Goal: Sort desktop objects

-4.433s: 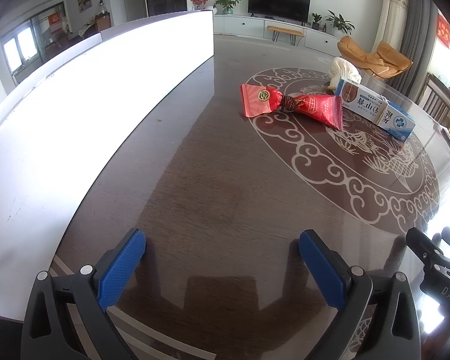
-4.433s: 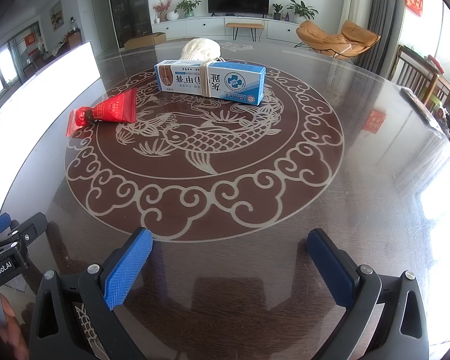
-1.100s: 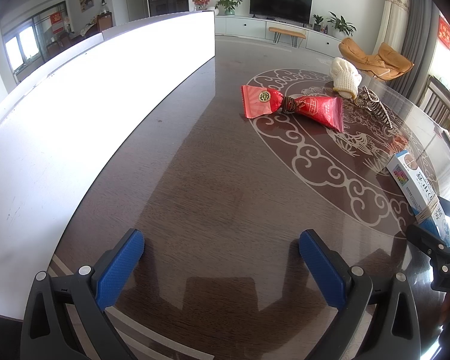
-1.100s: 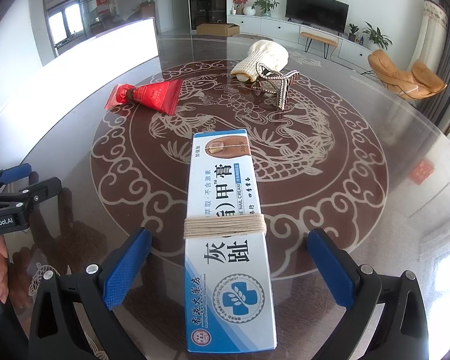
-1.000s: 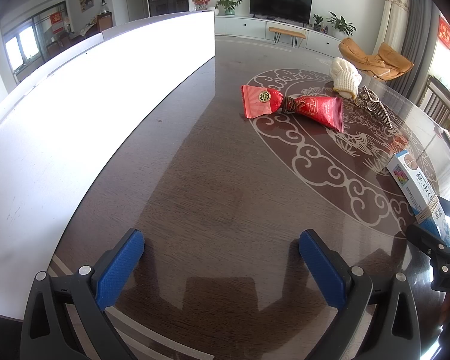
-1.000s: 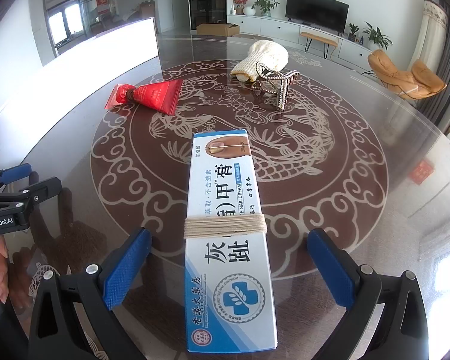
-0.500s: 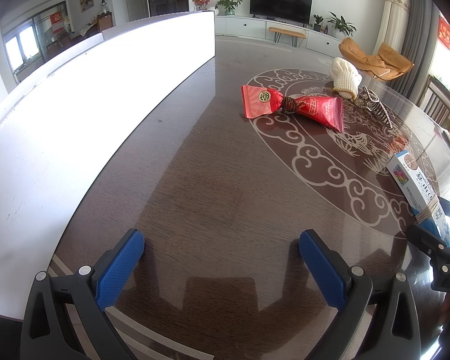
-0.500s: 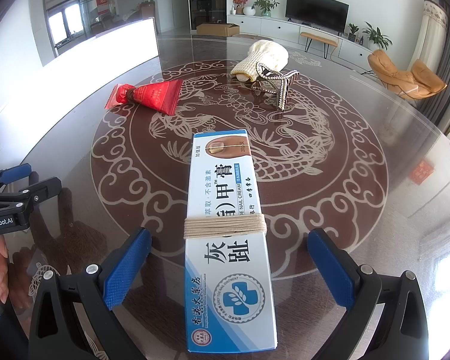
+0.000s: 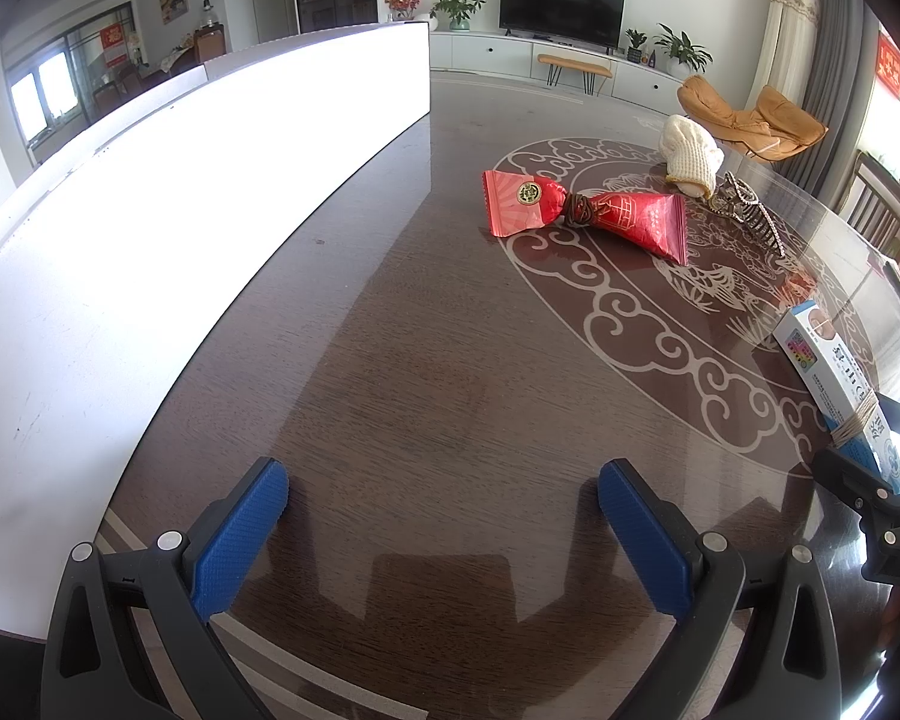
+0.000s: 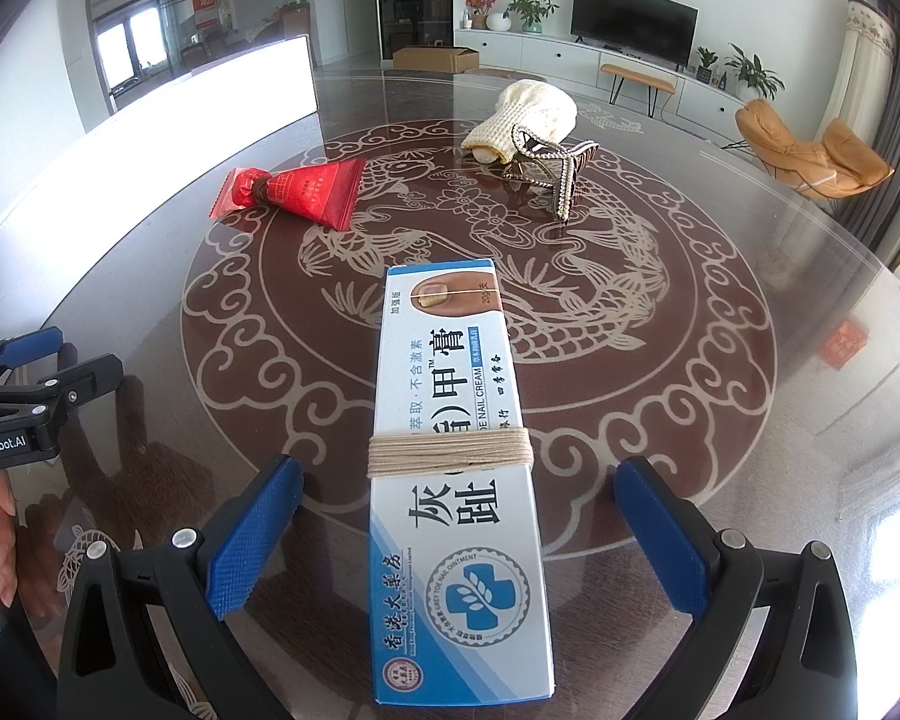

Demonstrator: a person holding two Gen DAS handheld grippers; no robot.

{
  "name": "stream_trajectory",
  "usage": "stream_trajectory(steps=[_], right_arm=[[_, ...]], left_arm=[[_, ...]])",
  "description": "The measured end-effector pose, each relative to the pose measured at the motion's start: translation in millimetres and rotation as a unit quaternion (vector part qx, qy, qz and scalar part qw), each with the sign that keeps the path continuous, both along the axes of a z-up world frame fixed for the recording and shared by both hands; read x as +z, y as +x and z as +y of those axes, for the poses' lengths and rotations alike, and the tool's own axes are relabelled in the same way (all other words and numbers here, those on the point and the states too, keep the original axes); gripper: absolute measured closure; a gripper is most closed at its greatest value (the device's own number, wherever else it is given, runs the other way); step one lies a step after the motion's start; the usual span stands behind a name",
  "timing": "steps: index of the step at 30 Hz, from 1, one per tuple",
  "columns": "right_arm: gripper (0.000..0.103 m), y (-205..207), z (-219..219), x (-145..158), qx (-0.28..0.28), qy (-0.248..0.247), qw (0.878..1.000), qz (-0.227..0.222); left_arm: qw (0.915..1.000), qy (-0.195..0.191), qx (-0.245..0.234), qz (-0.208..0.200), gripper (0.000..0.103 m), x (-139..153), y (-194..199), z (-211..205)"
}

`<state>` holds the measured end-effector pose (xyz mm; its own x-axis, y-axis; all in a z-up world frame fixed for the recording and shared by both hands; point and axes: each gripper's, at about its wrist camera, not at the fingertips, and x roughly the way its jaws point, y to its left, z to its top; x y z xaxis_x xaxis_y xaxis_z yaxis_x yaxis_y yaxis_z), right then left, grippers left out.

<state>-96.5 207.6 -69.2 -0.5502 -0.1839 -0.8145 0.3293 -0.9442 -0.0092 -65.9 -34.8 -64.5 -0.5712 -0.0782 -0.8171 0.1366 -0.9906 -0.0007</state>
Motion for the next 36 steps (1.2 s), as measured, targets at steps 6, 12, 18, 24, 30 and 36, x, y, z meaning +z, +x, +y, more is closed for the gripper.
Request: stream_trajectory(steps=[6, 12, 18, 24, 30, 36], right_arm=[[0.000, 0.1, 0.1, -0.1, 0.000, 0.000, 1.000, 0.000], [0.000, 0.3, 0.2, -0.1, 0.000, 0.000, 1.000, 0.000], [0.000, 0.6, 0.3, 0.0, 0.000, 0.000, 1.000, 0.000], [0.000, 0.8, 0.3, 0.0, 0.000, 0.000, 1.000, 0.000], [0.000, 0.8, 0.3, 0.0, 0.000, 0.000, 1.000, 0.000], [0.000, 0.7, 0.2, 0.1, 0.000, 0.000, 1.000, 0.000]], left_arm=[[1.0000, 0.000, 0.000, 0.000, 0.000, 0.0, 0.0, 0.1], [1.0000, 0.000, 0.000, 0.000, 0.000, 0.0, -0.2, -0.2], [1.0000, 0.000, 0.000, 0.000, 0.000, 0.0, 0.0, -0.1], [1.0000, 0.000, 0.000, 0.000, 0.000, 0.0, -0.1, -0.1], [1.0000, 0.000, 0.000, 0.000, 0.000, -0.2, -0.3, -0.3], [1.0000, 0.000, -0.006, -0.001, 0.000, 0.8, 2.7, 1.8]])
